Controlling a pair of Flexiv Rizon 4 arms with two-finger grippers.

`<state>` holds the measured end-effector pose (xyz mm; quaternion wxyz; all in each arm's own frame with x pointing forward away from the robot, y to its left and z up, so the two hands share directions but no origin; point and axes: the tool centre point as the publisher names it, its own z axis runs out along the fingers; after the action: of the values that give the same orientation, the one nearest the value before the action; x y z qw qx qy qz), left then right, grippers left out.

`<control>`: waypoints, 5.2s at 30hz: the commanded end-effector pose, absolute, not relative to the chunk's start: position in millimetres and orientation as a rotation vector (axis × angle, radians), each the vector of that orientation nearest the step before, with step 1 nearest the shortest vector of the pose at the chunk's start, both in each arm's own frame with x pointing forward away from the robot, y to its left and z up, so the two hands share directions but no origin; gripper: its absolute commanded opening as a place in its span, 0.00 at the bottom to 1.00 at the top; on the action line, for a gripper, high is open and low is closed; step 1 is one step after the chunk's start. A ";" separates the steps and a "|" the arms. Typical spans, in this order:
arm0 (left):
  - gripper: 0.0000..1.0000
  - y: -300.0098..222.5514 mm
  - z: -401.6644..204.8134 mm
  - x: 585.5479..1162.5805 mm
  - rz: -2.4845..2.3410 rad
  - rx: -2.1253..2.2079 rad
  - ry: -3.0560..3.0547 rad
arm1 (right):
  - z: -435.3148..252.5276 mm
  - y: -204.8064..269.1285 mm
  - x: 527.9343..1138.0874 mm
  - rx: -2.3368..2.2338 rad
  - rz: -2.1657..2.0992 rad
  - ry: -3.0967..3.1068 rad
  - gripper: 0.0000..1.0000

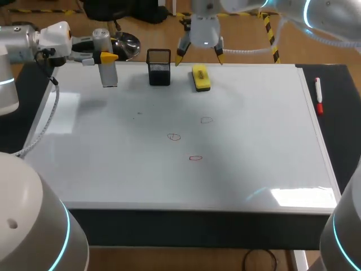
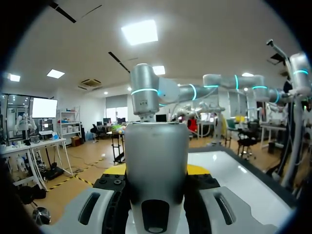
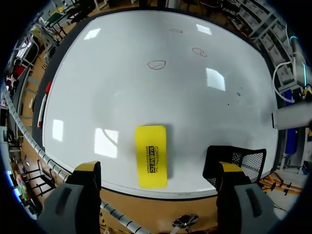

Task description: Pick up the inspection probe, press it on each red-marked spot on the whiteboard one by one, put down the probe, pick up the eraser, and wipe off all the red marks.

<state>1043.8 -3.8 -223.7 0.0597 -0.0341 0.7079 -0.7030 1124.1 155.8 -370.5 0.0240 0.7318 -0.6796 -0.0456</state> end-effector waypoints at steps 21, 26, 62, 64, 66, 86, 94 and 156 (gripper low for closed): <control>0.00 -4.1 -222.5 1043.3 -2.126 -0.104 2.142 | -404.7 143.0 1115.9 2.365 -0.181 -1.946 1.00; 0.00 -4.1 -222.5 1043.3 -2.126 -0.104 2.142 | -411.7 139.4 1118.8 2.345 -0.186 -1.933 1.00; 0.00 -4.1 -222.5 1043.3 -2.126 -0.104 2.142 | -440.5 137.2 1123.1 2.162 -0.138 -2.070 0.00; 0.00 -4.1 -222.5 1043.3 -2.126 -0.104 2.142 | -441.0 136.6 1121.9 2.162 -0.141 -2.070 0.00; 0.00 -4.1 -222.5 1043.3 -2.126 -0.104 2.142 | -441.9 136.0 1120.6 2.161 -0.144 -2.071 0.00; 0.00 -4.1 -222.5 1043.3 -2.126 -0.104 2.142 | -403.9 99.2 1104.3 2.095 -0.133 -2.193 0.00; 0.00 -4.1 -222.5 1043.3 -2.126 -0.104 2.142 | -387.7 57.9 1099.6 1.970 -0.063 -2.334 0.00; 0.00 -4.1 -222.5 1043.3 -2.126 -0.104 2.142 | -385.2 -117.3 1033.6 1.448 -0.016 -2.778 0.00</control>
<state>1043.9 -3.8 -223.7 0.0597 -0.0341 0.7079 -0.7030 1027.8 -115.0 -385.7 -0.0005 0.4612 -0.8873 -0.0024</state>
